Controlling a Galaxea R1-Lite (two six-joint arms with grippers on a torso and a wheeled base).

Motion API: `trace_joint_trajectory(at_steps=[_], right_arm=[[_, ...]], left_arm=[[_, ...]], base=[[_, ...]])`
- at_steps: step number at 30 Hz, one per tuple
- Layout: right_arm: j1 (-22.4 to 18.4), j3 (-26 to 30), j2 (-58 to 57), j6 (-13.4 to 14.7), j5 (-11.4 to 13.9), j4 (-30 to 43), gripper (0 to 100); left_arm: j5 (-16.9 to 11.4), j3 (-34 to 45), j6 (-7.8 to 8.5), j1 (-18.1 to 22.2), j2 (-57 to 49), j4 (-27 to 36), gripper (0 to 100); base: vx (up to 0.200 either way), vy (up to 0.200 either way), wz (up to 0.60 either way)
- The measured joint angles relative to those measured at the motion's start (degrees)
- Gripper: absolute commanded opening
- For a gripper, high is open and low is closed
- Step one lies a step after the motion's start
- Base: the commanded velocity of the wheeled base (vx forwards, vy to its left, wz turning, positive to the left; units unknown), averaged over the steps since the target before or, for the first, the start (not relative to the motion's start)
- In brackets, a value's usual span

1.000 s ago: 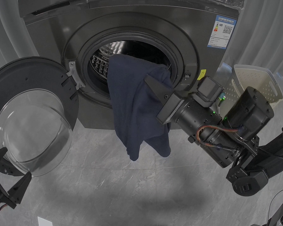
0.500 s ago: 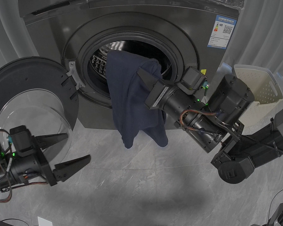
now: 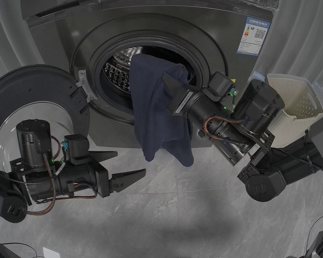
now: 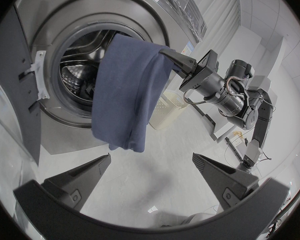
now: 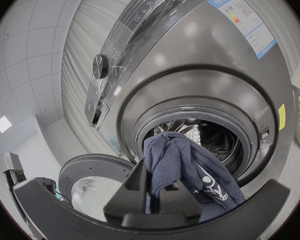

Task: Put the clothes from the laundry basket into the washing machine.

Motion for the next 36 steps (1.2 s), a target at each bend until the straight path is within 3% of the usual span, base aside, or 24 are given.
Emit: trace_joint_trajectory(at_steps=[9,17,18,28,36], right_arm=[[0.4,0.1,0.2,0.0,-0.6,-0.3,0],[0.8,0.2,0.2,0.0,-1.1,-0.6,0],[0.8,0.2,0.2,0.0,-1.2,-0.6,0],[1.1,0.4,0.3,0.0,-1.4,-1.0,0],[0.8,1.9,0.5,0.0,-1.3,-1.0,0]], left_arm=[[2.0,-1.5,-1.62,-1.1,9.7,-12.7,100],[3.3,-4.5,-3.06,-1.2,16.1,-16.3,100],[3.8,-5.0,-3.12,-1.2,16.9,-16.8,0],[5.7,-8.4,-3.28,-1.2,21.7,-21.4,0],[6.0,-6.6,-3.32,-1.8,20.7,-23.5,0]], base=[[0.0,0.0,0.0],[0.0,0.0,0.0],[0.0,0.0,0.0],[0.0,0.0,0.0],[0.0,0.0,0.0]])
